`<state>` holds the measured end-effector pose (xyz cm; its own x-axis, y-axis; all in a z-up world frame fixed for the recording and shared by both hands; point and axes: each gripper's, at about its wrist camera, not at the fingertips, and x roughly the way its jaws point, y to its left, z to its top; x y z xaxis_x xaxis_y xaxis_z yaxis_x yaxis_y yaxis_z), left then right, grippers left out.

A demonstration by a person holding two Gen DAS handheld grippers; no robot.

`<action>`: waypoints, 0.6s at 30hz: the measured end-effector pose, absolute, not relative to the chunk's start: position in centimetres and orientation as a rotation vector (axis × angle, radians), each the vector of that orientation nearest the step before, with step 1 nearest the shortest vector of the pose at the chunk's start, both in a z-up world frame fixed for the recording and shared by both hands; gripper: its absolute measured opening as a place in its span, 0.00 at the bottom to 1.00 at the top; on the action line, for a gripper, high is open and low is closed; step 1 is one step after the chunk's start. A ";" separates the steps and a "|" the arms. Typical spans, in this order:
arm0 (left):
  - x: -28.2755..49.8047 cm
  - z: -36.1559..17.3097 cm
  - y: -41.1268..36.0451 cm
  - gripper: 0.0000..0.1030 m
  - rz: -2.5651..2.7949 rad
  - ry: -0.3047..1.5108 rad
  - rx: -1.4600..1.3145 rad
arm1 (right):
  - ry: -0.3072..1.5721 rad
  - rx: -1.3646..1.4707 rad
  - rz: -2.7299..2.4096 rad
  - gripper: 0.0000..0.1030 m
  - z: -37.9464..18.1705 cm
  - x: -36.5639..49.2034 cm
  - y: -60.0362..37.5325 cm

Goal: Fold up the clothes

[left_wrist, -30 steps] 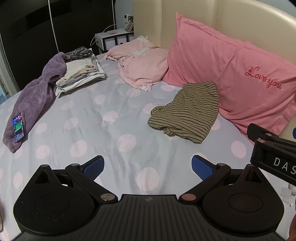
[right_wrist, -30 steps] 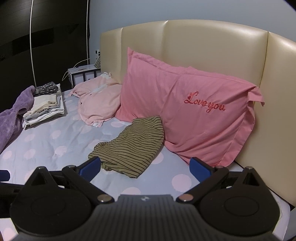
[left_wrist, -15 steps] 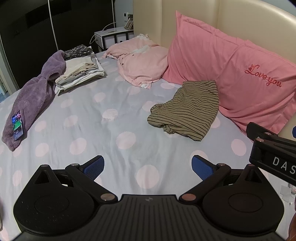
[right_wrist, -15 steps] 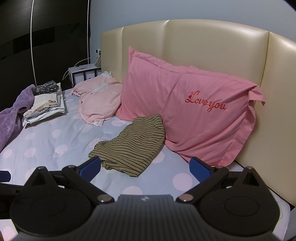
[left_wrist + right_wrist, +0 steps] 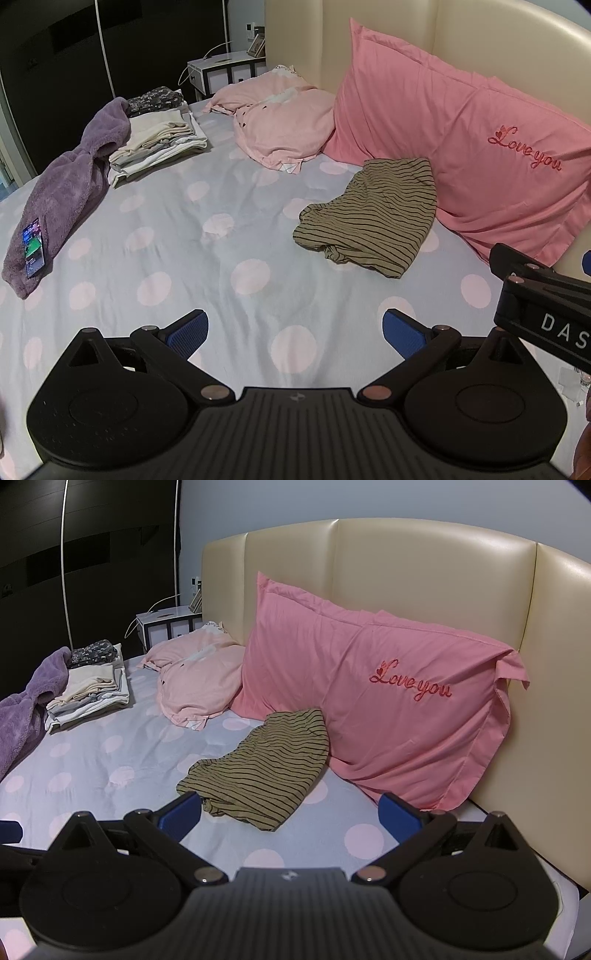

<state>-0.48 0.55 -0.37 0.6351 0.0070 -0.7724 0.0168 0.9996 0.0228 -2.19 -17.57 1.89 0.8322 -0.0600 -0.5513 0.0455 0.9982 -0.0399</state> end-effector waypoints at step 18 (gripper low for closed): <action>-0.4 -0.7 1.0 1.00 -0.003 0.901 0.018 | 0.588 -0.033 -0.054 1.00 1.6 -2.1 -17.3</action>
